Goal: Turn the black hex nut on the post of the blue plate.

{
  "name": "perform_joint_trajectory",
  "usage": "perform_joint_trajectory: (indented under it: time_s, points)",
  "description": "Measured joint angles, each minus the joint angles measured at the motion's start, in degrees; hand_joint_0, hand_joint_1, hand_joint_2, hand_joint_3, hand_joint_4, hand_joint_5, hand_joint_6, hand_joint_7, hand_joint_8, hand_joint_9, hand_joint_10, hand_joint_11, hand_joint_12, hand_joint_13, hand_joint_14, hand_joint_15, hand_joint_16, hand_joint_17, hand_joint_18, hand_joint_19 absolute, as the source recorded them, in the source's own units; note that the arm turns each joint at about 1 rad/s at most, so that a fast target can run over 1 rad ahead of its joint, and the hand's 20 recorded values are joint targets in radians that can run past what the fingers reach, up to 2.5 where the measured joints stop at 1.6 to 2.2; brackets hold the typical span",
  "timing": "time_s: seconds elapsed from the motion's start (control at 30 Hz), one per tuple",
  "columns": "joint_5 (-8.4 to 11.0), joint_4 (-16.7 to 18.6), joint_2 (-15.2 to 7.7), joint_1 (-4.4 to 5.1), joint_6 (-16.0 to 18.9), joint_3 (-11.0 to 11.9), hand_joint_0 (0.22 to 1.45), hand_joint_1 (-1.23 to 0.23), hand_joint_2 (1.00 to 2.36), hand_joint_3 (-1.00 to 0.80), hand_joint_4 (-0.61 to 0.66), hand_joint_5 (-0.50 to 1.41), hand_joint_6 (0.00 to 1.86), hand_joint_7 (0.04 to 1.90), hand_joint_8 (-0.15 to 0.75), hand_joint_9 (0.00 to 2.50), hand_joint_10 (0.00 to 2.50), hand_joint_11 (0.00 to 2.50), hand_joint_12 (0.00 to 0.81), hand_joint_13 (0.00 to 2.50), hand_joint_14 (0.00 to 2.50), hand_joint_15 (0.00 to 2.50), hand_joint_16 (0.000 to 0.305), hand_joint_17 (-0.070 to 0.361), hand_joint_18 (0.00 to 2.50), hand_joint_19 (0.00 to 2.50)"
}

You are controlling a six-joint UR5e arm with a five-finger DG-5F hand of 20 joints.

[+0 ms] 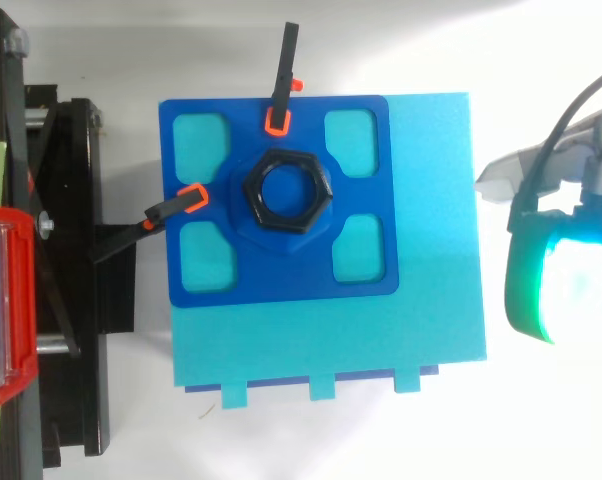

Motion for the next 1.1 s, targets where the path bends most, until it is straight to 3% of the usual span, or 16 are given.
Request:
perform_joint_trajectory:
  time_s: [1.1]
  points:
    - [0.04,-0.17,0.0,0.0,0.0,0.0,0.55,-0.45,1.0,-0.5,0.25,-0.19,0.5,0.91,0.27,0.57,0.0,0.06,0.325,0.46,0.0,0.09,0.045,0.102,0.34,0.3]
